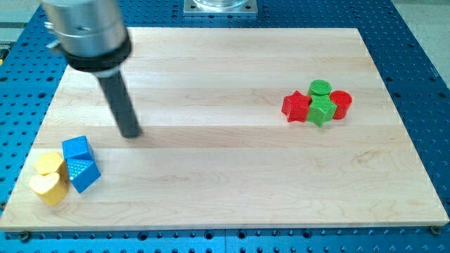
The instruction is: Move the blue blocks diagonally to the yellow blocks
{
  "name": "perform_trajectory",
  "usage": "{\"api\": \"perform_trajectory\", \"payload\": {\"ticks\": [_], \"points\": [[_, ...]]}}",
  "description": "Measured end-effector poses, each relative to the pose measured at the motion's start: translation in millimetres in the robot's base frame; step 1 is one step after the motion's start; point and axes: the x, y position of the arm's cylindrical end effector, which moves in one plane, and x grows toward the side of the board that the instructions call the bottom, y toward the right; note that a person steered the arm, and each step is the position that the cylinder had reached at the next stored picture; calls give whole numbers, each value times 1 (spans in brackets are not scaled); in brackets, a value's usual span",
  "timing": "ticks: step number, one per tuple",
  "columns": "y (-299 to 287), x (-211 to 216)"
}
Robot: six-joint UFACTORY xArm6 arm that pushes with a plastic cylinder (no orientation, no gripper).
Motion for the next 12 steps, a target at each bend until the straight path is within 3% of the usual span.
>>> {"api": "perform_trajectory", "payload": {"ticks": [1,2,3,6,7,9,10,12], "points": [[28,83],[-41,131],[-78,122],[-84,28],[-67,15],[29,67],[43,47],[-15,-10]]}}
